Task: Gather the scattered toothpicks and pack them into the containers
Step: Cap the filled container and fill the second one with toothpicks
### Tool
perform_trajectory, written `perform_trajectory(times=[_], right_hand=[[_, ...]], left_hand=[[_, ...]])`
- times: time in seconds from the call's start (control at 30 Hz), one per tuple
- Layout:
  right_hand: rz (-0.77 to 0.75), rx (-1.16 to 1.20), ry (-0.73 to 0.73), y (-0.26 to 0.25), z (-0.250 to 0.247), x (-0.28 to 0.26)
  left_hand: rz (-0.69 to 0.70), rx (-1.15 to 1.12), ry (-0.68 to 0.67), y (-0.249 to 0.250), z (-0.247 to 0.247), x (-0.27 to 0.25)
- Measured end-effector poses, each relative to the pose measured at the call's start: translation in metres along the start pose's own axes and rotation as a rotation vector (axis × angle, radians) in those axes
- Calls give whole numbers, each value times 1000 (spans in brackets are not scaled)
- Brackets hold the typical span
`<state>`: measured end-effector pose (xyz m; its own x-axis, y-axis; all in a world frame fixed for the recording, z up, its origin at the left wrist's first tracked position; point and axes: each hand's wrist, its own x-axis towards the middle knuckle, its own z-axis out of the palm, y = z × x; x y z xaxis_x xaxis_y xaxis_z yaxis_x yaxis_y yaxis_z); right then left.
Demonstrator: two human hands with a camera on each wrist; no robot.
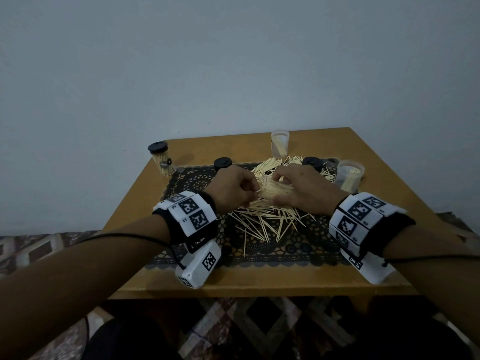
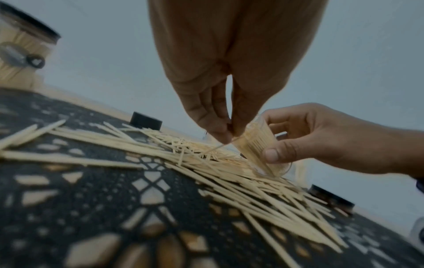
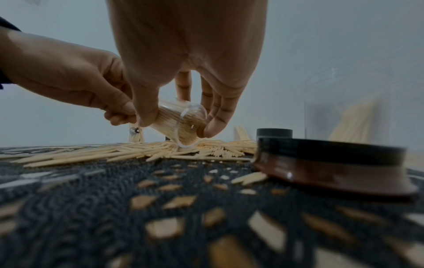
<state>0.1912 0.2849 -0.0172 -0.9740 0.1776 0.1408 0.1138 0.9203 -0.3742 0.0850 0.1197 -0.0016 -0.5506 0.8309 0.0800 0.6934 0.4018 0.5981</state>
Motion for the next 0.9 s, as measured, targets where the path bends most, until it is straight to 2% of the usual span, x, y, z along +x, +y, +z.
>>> perform_trajectory(times=[0.1,0.17,0.47,0.6,0.67,0.8,0.9], right_hand=[[2,-3,-4,1,1,0],[0,-2,1,1,0,0],[-22,-4,16,-1,-1,-1],[-29,2,12,0,0,-1],[-22,7,5,2,1,0],[-18,8,2,1,0,0],[-13,3,6,1,0,1]], left_hand=[[89,232,132,2,-3,2],[108,295,167,0,-4,3],[254,113,262,3,8,6],[151,27,375,-2,3,8],[91,89,317,-7,-3,10],[-17,263,-31,-15,-8,9],[39,180,-41,-10,-2,8]])
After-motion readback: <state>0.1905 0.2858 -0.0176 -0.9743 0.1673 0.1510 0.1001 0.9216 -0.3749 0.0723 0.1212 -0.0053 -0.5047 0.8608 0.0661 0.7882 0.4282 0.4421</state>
